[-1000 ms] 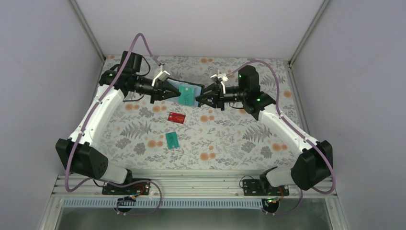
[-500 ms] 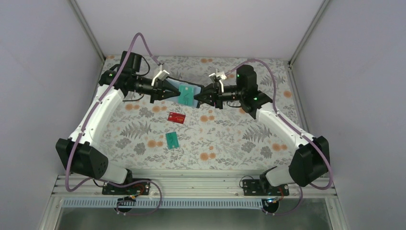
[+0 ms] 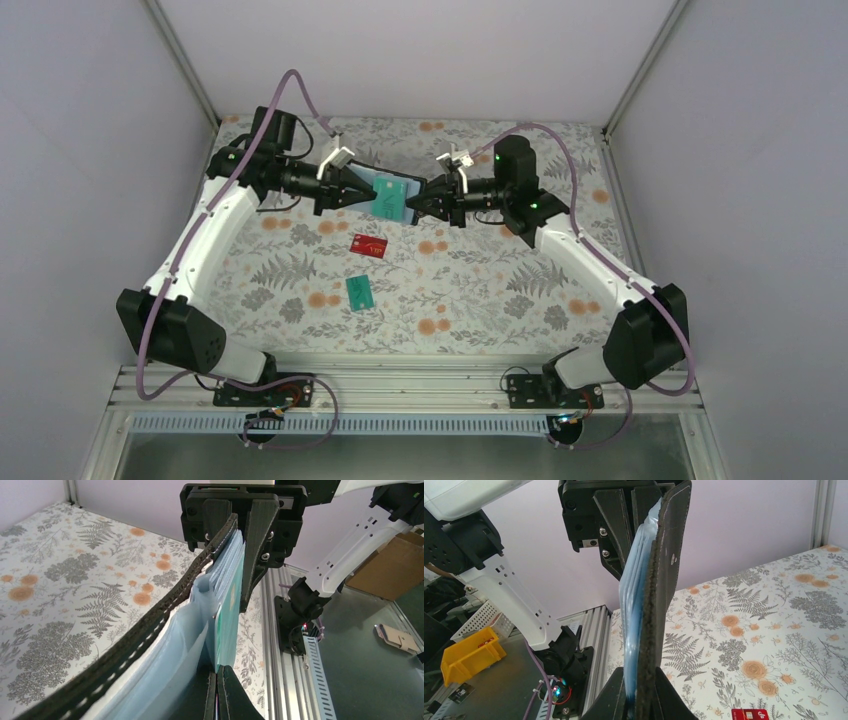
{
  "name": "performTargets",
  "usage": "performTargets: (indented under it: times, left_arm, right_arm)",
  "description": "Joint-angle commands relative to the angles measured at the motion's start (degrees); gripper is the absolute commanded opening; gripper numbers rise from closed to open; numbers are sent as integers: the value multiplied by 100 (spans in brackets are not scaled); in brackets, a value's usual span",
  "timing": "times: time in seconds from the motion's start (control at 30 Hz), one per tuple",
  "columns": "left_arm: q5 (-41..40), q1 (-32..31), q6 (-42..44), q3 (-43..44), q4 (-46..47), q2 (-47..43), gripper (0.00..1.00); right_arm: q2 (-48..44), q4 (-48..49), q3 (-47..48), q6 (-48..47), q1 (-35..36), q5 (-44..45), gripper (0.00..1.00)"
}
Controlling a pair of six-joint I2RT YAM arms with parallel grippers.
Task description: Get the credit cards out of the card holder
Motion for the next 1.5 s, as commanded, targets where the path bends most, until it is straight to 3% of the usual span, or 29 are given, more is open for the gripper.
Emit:
performTargets:
  times: [0.0, 0.53, 0.67, 0.73, 0.8, 1.0, 1.13, 1.23, 1.33, 1.4, 1.47]
  left_arm:
    - [-13, 89, 91, 11, 129, -54, 3]
    - [-131, 196, 275, 80, -86, -69, 2]
    - [115, 146, 69, 69, 97, -48, 2]
    - [145, 134, 36, 140, 100, -29, 2]
    - [211, 137, -4, 140, 115, -34, 2]
    - [288, 118, -19, 75, 150, -29, 2]
    - [303, 121, 19, 76, 107, -52, 2]
    - [268, 129, 224, 204, -37, -65, 3]
    - [182, 162, 363, 278, -113, -86, 27]
    - [-10, 162, 271, 215, 21, -111, 30]
    - [-292, 165, 133, 125, 232, -148, 25]
  right_arm:
    - [-178, -214, 96, -200, -90, -38, 4]
    - [-205, -431, 105, -377, -144, -177, 4]
    - [-48, -442, 260, -413, -19, -685, 19]
    - [-101, -281, 260, -395, 182, -558, 30]
    - [-166, -14, 213, -246, 260, -323, 34]
    - [100, 269, 272, 131, 378, 41, 28]
    - [152, 312, 295, 234, 384, 216, 6]
    - [74, 240, 272, 128, 365, 130, 4]
    - [-9, 204, 246, 52, 334, -19, 4]
    - [-66, 183, 247, -18, 334, -157, 4]
    - [-111, 146, 252, -89, 334, -246, 4]
